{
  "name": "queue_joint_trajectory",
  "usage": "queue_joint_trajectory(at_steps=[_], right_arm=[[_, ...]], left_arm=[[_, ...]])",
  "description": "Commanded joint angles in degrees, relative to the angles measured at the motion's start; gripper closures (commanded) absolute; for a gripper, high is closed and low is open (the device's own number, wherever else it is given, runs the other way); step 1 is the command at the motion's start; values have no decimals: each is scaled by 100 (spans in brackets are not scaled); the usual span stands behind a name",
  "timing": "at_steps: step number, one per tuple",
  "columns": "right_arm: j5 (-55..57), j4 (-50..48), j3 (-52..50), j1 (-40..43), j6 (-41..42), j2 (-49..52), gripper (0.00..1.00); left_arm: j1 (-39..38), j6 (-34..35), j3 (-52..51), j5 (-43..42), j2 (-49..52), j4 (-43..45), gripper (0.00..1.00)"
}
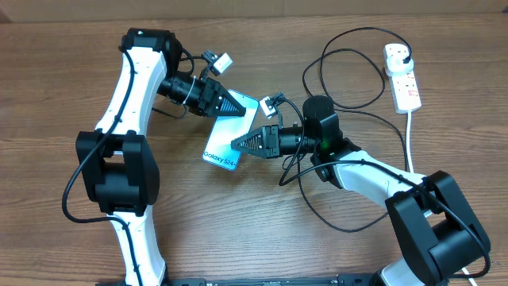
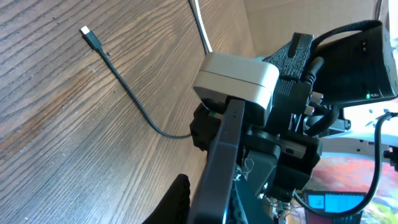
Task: Plug charger to phone and switch on socket
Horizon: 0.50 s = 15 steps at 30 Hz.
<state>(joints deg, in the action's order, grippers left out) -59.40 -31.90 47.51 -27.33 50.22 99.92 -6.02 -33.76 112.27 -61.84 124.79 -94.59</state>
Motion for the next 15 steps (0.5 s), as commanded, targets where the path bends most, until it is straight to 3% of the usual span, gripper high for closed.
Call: queue_joint_trajectory(at_steps=[1, 6, 9, 12, 15], right_arm=[[1010, -223, 278, 76, 81, -2, 96], [1005, -232, 280, 83, 83, -2, 96], [1005, -232, 280, 83, 83, -2, 96], [1003, -232, 280, 83, 83, -2, 96], [1003, -232, 280, 85, 83, -2, 96]], left_arm=[[-592, -55, -68, 483, -42, -227, 89], [-737, -55, -68, 306, -42, -227, 73], [-857, -57, -68, 321, -42, -227, 69], [-986, -59, -68, 345, -42, -223, 70], [-1049, -57, -68, 356, -42, -203, 85]])
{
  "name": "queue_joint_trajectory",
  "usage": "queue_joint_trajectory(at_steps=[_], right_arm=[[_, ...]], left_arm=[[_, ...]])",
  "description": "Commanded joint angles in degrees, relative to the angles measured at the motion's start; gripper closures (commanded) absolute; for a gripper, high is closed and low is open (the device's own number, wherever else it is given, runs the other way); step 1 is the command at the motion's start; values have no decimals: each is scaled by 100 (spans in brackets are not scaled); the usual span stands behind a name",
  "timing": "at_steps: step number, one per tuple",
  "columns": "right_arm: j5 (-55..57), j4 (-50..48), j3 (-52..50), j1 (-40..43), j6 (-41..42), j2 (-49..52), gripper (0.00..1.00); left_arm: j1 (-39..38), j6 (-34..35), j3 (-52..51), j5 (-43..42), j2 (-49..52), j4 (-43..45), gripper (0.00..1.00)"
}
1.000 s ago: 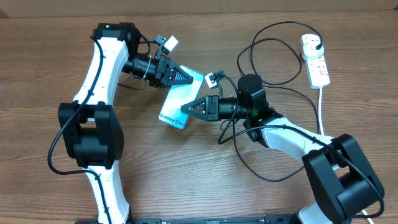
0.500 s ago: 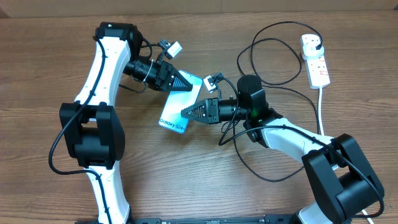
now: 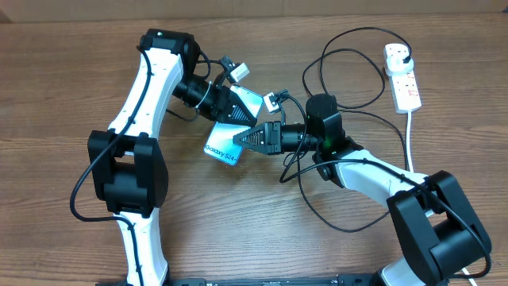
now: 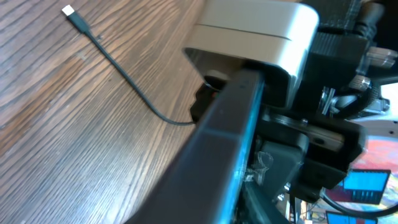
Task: Plug charger to phone and switch on socket
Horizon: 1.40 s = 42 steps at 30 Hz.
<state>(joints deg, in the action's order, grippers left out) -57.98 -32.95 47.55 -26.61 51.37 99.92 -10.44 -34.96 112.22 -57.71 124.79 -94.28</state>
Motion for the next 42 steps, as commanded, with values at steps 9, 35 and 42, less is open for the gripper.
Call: queue_joint_trajectory(at_steps=[9, 35, 42], right_arm=[[870, -129, 275, 13, -37, -2, 96], [2435, 1843, 291, 487, -490, -2, 8], [3394, 4951, 1762, 498, -1840, -2, 0]], left_arm=[[-479, 114, -63, -83, -42, -164, 95], [999, 3840, -63, -72, -42, 1679, 96], [1027, 6636, -63, -35, -42, 3327, 96]])
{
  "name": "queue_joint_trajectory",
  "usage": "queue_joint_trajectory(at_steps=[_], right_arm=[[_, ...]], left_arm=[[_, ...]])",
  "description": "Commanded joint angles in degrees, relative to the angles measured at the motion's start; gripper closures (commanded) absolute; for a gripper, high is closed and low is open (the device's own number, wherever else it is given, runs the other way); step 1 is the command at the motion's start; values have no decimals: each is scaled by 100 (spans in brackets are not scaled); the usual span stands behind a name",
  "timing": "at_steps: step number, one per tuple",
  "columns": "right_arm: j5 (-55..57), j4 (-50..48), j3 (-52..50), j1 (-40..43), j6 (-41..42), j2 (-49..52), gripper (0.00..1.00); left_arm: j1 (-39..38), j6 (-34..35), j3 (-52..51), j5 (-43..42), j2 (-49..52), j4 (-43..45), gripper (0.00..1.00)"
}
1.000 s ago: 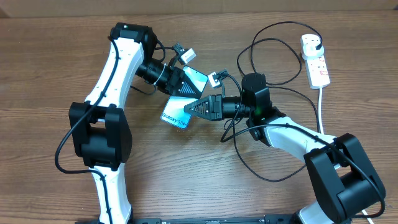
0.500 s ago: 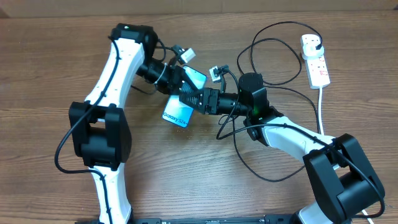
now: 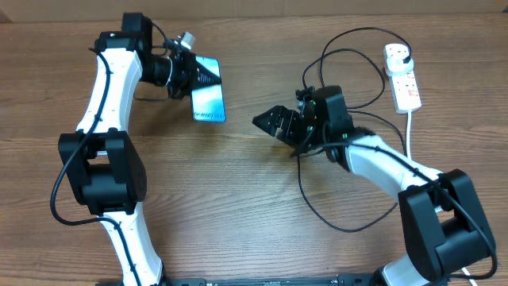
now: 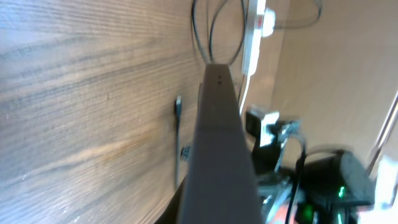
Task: Plug charger to phone and switch on socket
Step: 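Move the right gripper away to the black cable's plug on the table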
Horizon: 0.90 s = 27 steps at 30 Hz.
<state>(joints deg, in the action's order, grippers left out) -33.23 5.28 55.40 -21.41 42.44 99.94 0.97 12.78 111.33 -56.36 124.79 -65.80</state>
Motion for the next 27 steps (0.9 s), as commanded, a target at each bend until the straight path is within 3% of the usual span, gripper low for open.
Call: queue_joint_trajectory(at_steps=[1, 5, 13, 16, 22, 27], right_arm=[[1167, 1517, 1185, -35, -1049, -4, 0], [2398, 3010, 2135, -90, -1296, -4, 0], [2935, 3318, 2330, -103, -1388, -4, 0], [2964, 3405, 2297, -103, -1438, 11, 0], [2973, 3495, 2079, -107, -1742, 291, 11], [2983, 3453, 2079, -101, -1759, 761, 18]], left_arm=[[-142, 1952, 26, -170, -42, 584, 95], [-341, 2546, 11, -173, -42, 1233, 96], [-494, 3611, -920, -470, -39, 3237, 95], [-492, 4236, -1753, -837, -39, 4592, 96], [-472, 6105, -3442, -1252, -37, 7801, 96], [-577, 6043, -3731, -986, -39, 8008, 95]])
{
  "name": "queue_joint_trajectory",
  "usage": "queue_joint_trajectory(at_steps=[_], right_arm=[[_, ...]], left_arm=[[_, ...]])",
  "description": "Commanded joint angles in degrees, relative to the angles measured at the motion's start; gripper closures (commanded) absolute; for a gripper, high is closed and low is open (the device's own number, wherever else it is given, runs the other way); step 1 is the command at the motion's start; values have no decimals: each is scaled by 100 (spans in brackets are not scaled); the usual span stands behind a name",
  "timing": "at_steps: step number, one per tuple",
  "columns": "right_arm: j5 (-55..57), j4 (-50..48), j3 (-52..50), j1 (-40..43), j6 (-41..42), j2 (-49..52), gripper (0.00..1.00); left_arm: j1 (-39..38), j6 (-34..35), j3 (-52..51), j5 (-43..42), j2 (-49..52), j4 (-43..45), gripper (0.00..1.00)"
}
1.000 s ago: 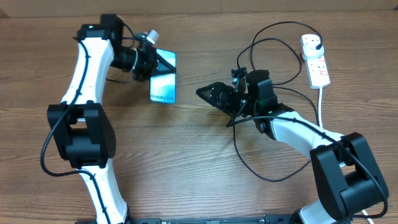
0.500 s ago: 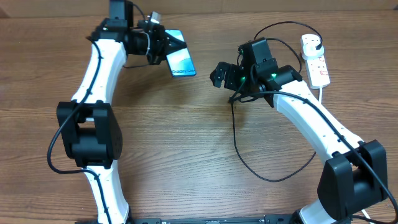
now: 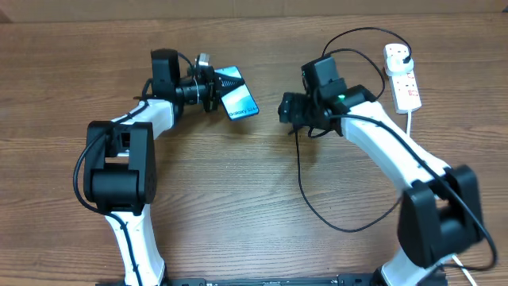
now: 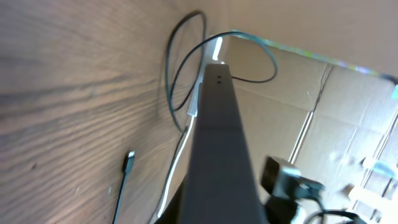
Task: Plug charger to phone and switch on socket
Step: 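Move the right gripper away to the black cable's plug on the table, then lower the right gripper and close it on the USB-C plug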
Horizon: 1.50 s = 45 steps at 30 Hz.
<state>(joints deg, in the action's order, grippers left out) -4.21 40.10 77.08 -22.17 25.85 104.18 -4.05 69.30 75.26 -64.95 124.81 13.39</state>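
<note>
My left gripper (image 3: 221,86) is shut on the blue-screened phone (image 3: 240,102) and holds it tilted at the back of the table, left of centre. In the left wrist view the phone (image 4: 217,137) is edge-on and hides the fingers. The charger's black connector tip (image 4: 129,162) lies loose on the wood beyond it. My right gripper (image 3: 284,107) points left, a short gap from the phone, with the black cable (image 3: 299,171) running down from beside it. Its jaws do not show clearly.
A white socket strip (image 3: 405,79) lies at the back right with a white plug (image 3: 397,54) in it. The black cable loops widely across the right half of the table. A cardboard wall runs along the back edge.
The phone in my left gripper has shifted right, from the far left towards the centre, and is tilted differently. My right gripper has moved a little back and to the right.
At first both grippers met at the phone mid-table, the left shut on its top end and the right at its lower edge. Then the left held the phone far to the back left, with the right drawn away. Now the phone is nearer the right gripper again.
</note>
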Motion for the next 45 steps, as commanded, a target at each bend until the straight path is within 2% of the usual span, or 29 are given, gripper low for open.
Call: queue_joint_trajectory(at_steps=[1, 6, 10, 14, 29, 34, 40, 44, 45], right_arm=[[74, -46, -90, -24, -201, 400, 23], [118, -76, -90, -24, -516, 649, 35], [136, -138, -90, -24, -590, 911, 47], [96, -313, -90, -24, -621, 1143, 58], [-61, -531, -90, -9, -614, 1478, 68], [-129, -313, -90, -9, -339, 1478, 78], [-186, -195, -90, -9, -310, 1478, 84], [-129, -107, -90, -9, -140, 1478, 96], [-122, -94, -90, -9, -133, 1478, 96]], left_arm=[[-116, 223, -136, -94, -42, 85, 95], [-160, -334, -136, -391, -42, 356, 96], [13, -356, -133, -765, -42, 813, 96], [144, -389, -136, -841, -42, 782, 96], [140, -463, -136, -964, -42, 785, 96], [140, -461, -136, -964, -42, 785, 96], [140, -461, -136, -964, -42, 787, 95], [140, -463, -136, -957, -42, 787, 96], [140, -461, -136, -953, -42, 787, 95]])
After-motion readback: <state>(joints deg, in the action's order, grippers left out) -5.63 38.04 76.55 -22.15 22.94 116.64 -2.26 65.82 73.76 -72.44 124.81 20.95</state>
